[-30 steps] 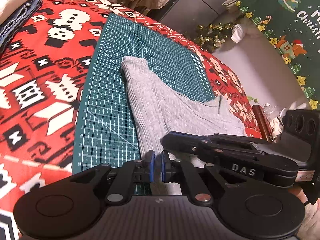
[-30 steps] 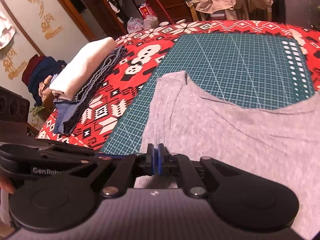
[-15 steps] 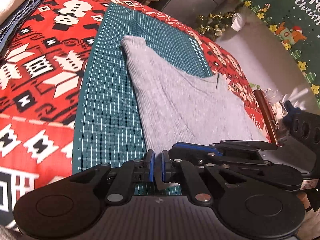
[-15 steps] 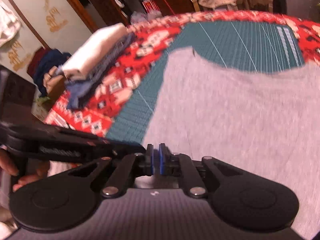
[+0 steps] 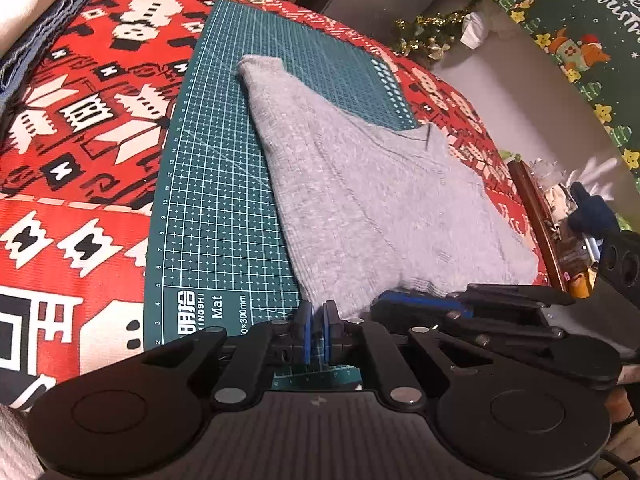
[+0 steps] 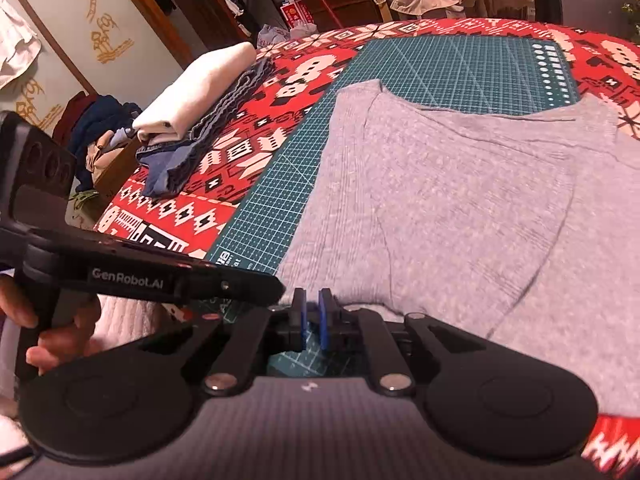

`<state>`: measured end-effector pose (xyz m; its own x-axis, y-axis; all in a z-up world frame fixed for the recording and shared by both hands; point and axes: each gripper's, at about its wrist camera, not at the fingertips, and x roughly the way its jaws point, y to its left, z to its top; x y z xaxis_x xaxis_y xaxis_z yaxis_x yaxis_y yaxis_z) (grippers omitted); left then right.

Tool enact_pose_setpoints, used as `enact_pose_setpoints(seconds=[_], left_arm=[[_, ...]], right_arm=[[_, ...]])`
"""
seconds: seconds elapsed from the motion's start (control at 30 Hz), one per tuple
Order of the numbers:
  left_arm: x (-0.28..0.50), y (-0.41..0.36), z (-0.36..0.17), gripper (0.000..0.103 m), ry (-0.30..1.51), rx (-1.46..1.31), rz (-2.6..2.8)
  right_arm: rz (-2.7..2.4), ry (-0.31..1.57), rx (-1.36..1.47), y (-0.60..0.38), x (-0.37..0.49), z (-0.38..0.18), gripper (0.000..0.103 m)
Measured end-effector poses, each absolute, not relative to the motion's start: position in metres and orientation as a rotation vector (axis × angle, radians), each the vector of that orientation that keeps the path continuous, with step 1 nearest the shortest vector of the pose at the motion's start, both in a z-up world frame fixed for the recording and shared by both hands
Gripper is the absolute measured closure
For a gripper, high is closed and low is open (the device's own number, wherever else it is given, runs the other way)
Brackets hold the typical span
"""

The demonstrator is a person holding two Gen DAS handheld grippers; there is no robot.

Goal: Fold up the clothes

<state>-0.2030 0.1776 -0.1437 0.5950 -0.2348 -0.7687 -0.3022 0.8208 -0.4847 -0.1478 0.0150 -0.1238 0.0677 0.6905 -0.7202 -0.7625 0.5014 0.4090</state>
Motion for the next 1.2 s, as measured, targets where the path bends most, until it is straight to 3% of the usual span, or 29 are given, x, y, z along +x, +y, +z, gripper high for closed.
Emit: enact_pose_setpoints(seconds=[0.3, 1.2], left_arm=[[-0.191, 0.169, -0.128, 0.098, 0.866, -0.565, 0.003], [-0.128, 0.12, -0.141, 0.101, 0.892, -0.496, -0.172]], right_arm=[[0.911, 0.96, -0.056, -0.028, -0.123, -0.113, 0.092], [0.771, 0.931, -0.087, -0.042, -0.103, -0.127, 0.098]])
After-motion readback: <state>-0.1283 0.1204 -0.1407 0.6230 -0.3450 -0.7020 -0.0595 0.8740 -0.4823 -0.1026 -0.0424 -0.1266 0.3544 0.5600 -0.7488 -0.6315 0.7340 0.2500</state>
